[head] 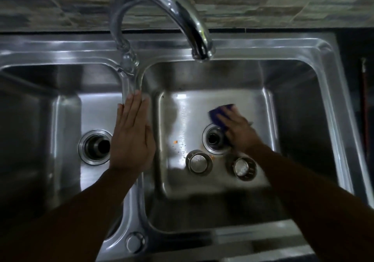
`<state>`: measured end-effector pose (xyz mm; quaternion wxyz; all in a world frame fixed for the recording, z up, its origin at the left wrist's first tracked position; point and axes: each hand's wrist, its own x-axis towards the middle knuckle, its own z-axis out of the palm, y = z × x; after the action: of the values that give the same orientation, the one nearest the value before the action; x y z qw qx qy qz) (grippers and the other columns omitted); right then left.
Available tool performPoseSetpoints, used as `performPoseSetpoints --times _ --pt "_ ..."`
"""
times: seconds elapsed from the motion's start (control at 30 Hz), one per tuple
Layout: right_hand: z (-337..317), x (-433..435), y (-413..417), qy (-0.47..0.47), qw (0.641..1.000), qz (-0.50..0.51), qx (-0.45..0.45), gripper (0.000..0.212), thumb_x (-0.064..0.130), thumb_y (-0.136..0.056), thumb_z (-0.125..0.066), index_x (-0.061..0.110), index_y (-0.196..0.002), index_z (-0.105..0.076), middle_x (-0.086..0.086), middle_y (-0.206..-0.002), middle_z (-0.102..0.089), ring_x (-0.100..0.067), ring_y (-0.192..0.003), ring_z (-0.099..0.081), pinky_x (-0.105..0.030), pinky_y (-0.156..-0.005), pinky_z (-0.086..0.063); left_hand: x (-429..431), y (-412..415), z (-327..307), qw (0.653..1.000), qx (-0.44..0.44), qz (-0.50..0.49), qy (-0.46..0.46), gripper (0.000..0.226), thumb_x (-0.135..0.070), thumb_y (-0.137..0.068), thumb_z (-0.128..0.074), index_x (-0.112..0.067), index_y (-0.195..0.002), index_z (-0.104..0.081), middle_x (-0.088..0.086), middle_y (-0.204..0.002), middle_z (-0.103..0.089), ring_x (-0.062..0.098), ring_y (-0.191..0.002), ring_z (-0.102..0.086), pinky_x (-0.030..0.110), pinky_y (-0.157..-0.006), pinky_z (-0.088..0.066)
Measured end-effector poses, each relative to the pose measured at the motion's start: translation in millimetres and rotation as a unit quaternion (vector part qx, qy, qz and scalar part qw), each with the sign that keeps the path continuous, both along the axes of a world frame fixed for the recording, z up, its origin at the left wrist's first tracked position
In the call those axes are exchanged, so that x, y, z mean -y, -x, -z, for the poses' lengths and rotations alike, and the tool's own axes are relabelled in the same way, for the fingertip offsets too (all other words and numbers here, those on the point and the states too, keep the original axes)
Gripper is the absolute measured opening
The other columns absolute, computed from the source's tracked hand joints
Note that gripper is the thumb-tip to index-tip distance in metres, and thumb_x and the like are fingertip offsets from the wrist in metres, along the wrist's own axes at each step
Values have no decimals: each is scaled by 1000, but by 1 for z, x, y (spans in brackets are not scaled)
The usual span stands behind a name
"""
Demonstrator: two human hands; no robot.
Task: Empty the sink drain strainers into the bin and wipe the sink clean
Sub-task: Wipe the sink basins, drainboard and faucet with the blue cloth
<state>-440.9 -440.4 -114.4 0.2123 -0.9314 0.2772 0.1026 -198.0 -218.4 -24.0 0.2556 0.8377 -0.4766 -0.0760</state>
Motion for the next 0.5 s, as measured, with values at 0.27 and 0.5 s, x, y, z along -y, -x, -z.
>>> performPoseSetpoints --times 0.27,0.5 --pt "20 42 -15 64 943 264 -190 61 21 -97 -47 4 -153 -32 -21 -165 -11 -48 -150 -5 -60 -122 -8 1 1 -3 1000 -4 -5 15 52 -5 -96 -41 4 -147 -42 23 -158 -34 36 -151 -26 58 -123 -21" --pt "24 -41 -143 -9 989 128 -75 73 24 -92 -52 4 -155 -23 -26 -163 -9 -57 -145 -7 -55 -122 -11 1 0 -1 1000 -8 -4 13 53 -5 -96 -40 1 -149 -41 20 -160 -32 32 -153 -24 55 -125 -18"
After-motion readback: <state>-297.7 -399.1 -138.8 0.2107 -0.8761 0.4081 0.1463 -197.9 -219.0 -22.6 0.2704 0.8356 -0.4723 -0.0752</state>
